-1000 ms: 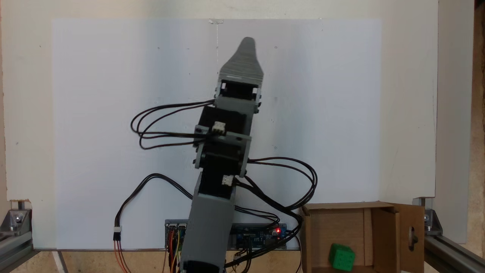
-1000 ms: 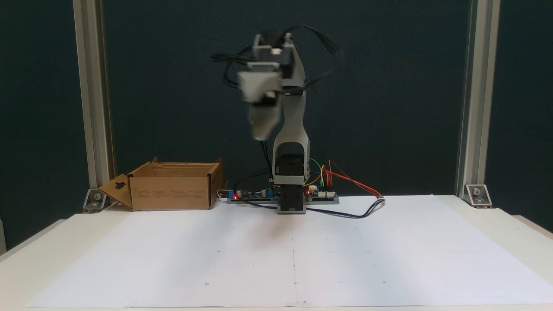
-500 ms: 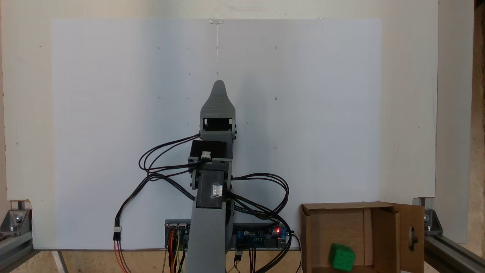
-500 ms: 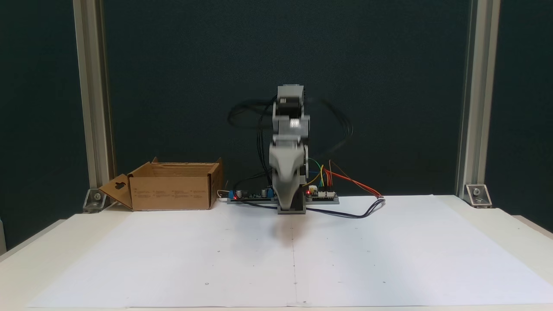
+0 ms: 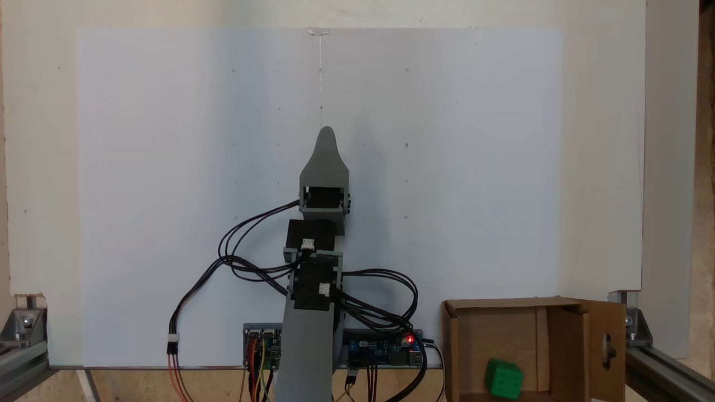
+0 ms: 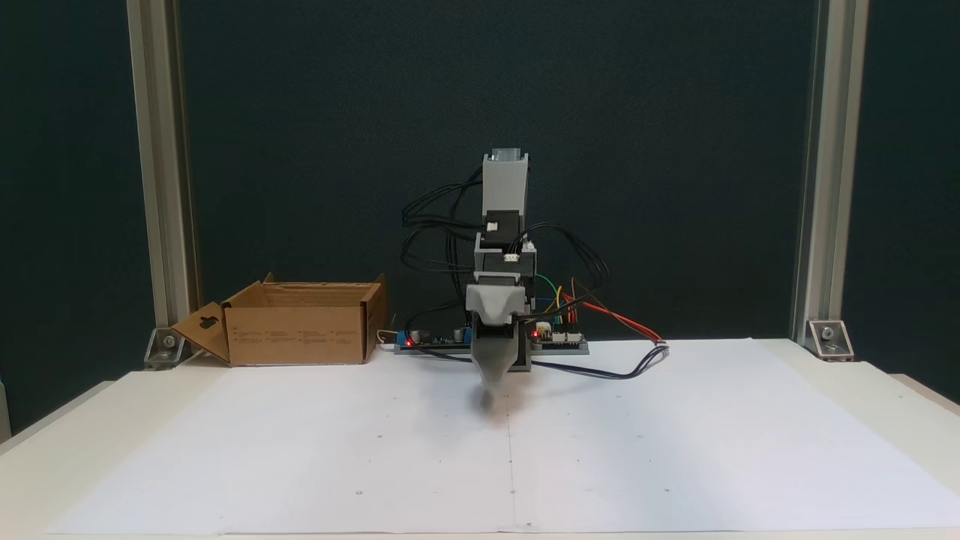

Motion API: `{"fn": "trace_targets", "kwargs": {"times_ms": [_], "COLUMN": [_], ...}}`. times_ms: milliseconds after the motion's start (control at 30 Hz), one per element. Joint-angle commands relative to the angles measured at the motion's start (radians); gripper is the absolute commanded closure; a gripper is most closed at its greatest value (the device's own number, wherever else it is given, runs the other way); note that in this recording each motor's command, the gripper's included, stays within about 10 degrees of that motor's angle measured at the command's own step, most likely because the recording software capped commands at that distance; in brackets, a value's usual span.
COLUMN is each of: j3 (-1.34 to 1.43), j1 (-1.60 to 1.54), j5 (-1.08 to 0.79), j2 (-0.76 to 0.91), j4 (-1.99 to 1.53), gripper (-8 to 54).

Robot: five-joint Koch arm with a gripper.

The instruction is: Grasp a green dice and put it in the bin.

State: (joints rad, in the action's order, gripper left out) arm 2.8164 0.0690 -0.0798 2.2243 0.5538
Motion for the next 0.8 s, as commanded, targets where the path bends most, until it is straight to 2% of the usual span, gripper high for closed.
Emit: {"fn": "trace_targets", "kwargs": {"times_ms": [0,267,567,767], "j3": [0.005,0.164,0.290,0.308], "j1": [0.021,0.029,-0.021,-0.040], "j5": [0.023,0.025,0.032,0.032], "j2": [0.025,0.126,0.140,0.141], "j4": [0.167,0.494,0.845,0.873], "gripper": [1.5,1.5,1.4,1.5]}}
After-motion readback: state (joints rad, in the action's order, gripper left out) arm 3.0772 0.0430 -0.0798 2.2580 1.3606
